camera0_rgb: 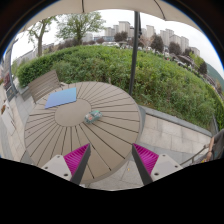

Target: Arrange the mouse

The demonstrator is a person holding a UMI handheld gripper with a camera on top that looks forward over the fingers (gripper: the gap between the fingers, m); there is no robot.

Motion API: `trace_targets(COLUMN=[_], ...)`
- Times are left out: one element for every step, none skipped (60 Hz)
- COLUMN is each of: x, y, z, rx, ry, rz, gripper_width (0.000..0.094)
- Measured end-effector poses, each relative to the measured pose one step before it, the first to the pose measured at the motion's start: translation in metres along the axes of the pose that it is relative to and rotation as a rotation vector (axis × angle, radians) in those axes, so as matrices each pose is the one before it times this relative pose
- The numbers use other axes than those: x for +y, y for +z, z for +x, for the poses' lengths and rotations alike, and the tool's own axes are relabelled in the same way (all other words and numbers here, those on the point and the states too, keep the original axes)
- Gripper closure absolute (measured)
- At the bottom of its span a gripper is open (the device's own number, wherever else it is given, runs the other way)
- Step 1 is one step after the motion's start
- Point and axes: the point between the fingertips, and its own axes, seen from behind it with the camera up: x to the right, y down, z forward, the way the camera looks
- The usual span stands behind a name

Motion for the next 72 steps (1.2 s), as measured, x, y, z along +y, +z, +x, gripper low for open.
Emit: trace_targets(x=[0.00067,0.00043,0.00041,-0.00006,-0.0001,-0.00023,-0.00035,0.00053,-0.00021,-0.00011,0.00004,0.00011,-0.00002,0.00001,0.00149,-0.00103,-0.00057,-0.00083,-0.00104,0.00009,-0.00123,-0.00106,-0.00149,-0.00145,-0.00113,-0.00069,-0.00105,0.00008,-0.0002,-0.0008,-0.00088,-0.00121,-0.00167,-0.00153,-0.00201,-0.00117,-0.00121,-0.00123,-0.00116,-0.00125,-0.00135,-0.0014,-0.00133,-0.00138,-0.00118,-0.00082,0.00045,-0.00071,-0.00024,0.00003,-0.00004,-0.00003,0.00114,-0.0007,-0.00079,-0.00087,-0.00089,-0.00086,-0.00026,-0.00057,-0.00025,-0.00007,0.00009,0.00013,-0.00004,0.00031,0.00001,0.00002,0.00022,0.00005,0.00019,-0.00045], y=[0.00033,0.00071,0.001,0.00146,0.00153,0.00211,0.00211,0.00418,0.00292,0.00288,0.00237,0.00285,0.00248,0.00246,-0.00287,0.00222,0.00236,0.00238,0.00266,0.0043,0.00074,0.00286,0.00285,0.00275,0.00291,0.00337,0.00444,0.00222,0.00324,0.00332,0.00303,0.00325,0.0037,0.00283,0.0045,0.00292,0.00291,0.00338,0.00365,0.00382,0.00465,0.00451,0.0045,0.00458,0.00463,0.0048,0.00392,0.00612,0.0049,0.00523,0.00502,0.00489,0.00366,0.00411,0.00374,0.00403,0.00379,0.00384,0.00465,0.00348,0.00373,0.00378,0.00354,0.00457,0.0042,0.00393,0.00374,0.00365,0.00344,0.00365,0.00335,0.00398], z=[-0.00166,-0.00159,-0.00137,-0.00127,-0.00148,-0.00189,-0.00189,-0.00315,-0.00219,-0.00206,-0.00194,-0.00232,-0.00262,-0.00268,0.00148,-0.00652,-0.00282,-0.0025,-0.00266,-0.00265,-0.00262,-0.00243,-0.00311,-0.00299,-0.003,-0.00312,-0.00261,-0.00346,-0.00381,-0.0035,-0.0026,-0.00218,-0.00154,-0.00075,-0.00148,-0.00032,-0.00007,0.00041,0.00024,0.00002,0.00035,-0.00135,-0.00092,-0.001,-0.00073,-0.0002,0.00069,0.00059,0.00067,0.00089,0.00119,0.00064,-0.00014,-0.00015,-0.00033,-0.00012,-0.00029,-0.00013,-0.00036,-0.00007,-0.00014,-0.00051,-0.00032,-0.00123,0.00075,0.00063,0.00059,0.00003,-0.00035,-0.00051,-0.00089,0.00044], rx=[-0.00479,-0.00438,-0.00355,-0.00338,-0.00386,-0.00393,-0.00412,-0.00132,-0.00412,-0.00414,-0.00493,-0.00512,-0.00575,-0.00569,-0.00701,-0.00323,-0.00546,-0.0053,-0.00517,-0.00617,-0.0044,-0.00572,-0.00636,-0.00678,-0.00686,-0.00637,-0.00686,-0.00566,-0.00814,-0.00827,-0.00638,-0.00457,-0.00334,-0.00092,-0.00151,0.00113,0.00258,0.00364,0.00386,0.00283,-0.00013,-0.00036,-0.00104,-0.00111,-0.00015,0.00082,0.00252,0.00297,0.0044,0.00516,0.00571,0.00567,0.00345,0.0017,0.00119,0.00113,0.00073,0.00095,0.00204,0.00045,-0.00044,-0.00067,-0.00005,0.00321,0.0027,0.00368,0.00356,0.00139,0.00018,-0.00021,0.00147,0.00119], ry=[-0.0016,-0.0023,-0.0028,-0.0028,-0.0035,-0.0031,-0.003,-0.0029,-0.0034,-0.0037,-0.004,-0.0038,-0.0033,-0.0029,-0.0035,-0.001,-0.001,0.0002,0.0005,0.0002,-0.0008,-0.0003,-0.0009,-0.0022,-0.0042,-0.006,-0.0077,-0.0095,-0.0109,-0.0115,-0.0104,-0.009,-0.0074,-0.0073,-0.0065,-0.0068,-0.0057,-0.0039,-0.0024,-0.0009,0.0,0.0011,0.0026,0.0024,0.003,0.0029,0.0026,0.0019,0.0007,0.0004,0.0013,0.0022,0.0038,0.0034,0.0044,0.0055,0.0059,0.0055,0.0038,0.0031,0.0011,-0.0005,-0.0012,-0.0012,-0.0023,-0.0019,-0.0011,-0.0005,-0.0003,0.0006,0.0012,0.002], rz=[-0.00272,-0.00235,-0.00227,-0.00125,-0.00069,0.0005,0.00093,0.00241,0.00163,0.00068,-0.00008,-0.00006,-0.00018,-0.00023,0.00107,-0.00188,0.00029,0.00144,0.0021,0.00187,0.00195,0.00317,0.00443,0.00382,0.00269,0.0013,0.00005,0.00041,0.00104,0.00156,0.00215,0.00372,0.004,0.00455,0.00378,0.00418,0.00363,0.00382,0.00382,0.00388,0.0043,0.00305,0.00411,0.00399,0.0036,0.00256,0.00273,-0.00055,-0.00154,-0.00318,-0.00346,-0.00312,-0.00022,-0.0006,-0.00017,0.00083,0.00181,0.00204,0.00135,0.00169,0.00097,0.0001,-0.00093,-0.00101,-0.00091,-0.00034,0.00011,-0.00027,-0.00108,-0.00135,-0.00118,-0.00097], gripper_width=[0.0082,0.0084,0.0082,0.0081,0.0083,0.0082,0.008,0.008,0.0081,0.0083,0.0081,0.0083,0.0083,0.0083,0.0084,0.0082,0.0082,0.0083,0.0082,0.0081,0.0082,0.0081,0.0081,0.0081,0.0082,0.0082,0.0081,0.0082,0.0081,0.0082,0.0081,0.0082,0.0081,0.0081,0.0081,0.0081,0.008,0.0079,0.008,0.008,0.008,0.008,0.0079,0.0081,0.0079,0.008,0.0082,0.0081,0.0081,0.0079,0.008,0.0081,0.0079,0.0077,0.0076,0.0078,0.0077,0.0078,0.0079,0.0079,0.0079,0.0078,0.0078,0.0078,0.0078,0.0078,0.0075,0.0077,0.0077,0.0079,0.0079,0.0079])
